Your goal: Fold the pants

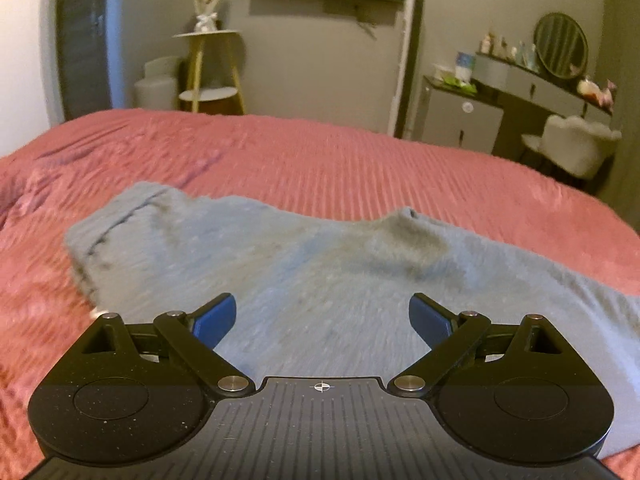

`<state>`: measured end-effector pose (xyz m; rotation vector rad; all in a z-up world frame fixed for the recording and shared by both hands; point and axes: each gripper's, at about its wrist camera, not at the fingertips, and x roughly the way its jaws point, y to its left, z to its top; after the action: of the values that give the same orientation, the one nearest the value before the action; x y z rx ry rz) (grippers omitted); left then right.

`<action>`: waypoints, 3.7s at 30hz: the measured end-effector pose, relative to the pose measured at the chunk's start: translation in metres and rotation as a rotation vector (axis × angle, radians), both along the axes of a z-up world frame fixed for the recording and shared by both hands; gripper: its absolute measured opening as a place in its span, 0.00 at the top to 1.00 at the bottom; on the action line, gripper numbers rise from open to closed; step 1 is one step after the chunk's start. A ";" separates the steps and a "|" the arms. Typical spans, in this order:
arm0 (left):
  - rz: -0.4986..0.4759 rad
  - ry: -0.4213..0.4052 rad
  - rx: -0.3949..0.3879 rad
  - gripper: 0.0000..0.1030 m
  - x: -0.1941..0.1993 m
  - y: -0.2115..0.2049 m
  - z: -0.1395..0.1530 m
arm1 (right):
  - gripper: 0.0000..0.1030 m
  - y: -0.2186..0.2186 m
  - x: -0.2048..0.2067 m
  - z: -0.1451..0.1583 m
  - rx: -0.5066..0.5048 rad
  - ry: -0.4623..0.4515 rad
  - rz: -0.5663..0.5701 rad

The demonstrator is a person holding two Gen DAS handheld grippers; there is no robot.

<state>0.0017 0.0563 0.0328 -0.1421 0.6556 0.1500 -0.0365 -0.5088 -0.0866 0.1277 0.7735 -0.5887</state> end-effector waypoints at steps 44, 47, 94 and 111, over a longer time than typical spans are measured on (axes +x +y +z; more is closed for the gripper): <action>0.056 0.225 -0.166 0.05 0.000 0.000 -0.053 | 0.62 -0.085 -0.101 0.005 0.747 -0.461 -0.280; 0.051 0.232 -0.163 0.06 0.001 -0.002 -0.054 | 0.62 -0.083 -0.107 0.006 0.716 -0.445 -0.321; 0.008 0.329 -0.169 0.05 0.014 -0.008 -0.070 | 0.87 -0.095 -0.105 -0.007 0.674 -0.580 -0.300; -0.006 0.340 -0.156 0.04 0.016 -0.009 -0.072 | 0.80 -0.097 -0.085 -0.021 0.694 -0.501 -0.296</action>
<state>0.0182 0.0471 -0.0390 -0.2685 1.0071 0.1181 -0.1216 -0.6058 -0.1071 1.0054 0.4398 -0.5128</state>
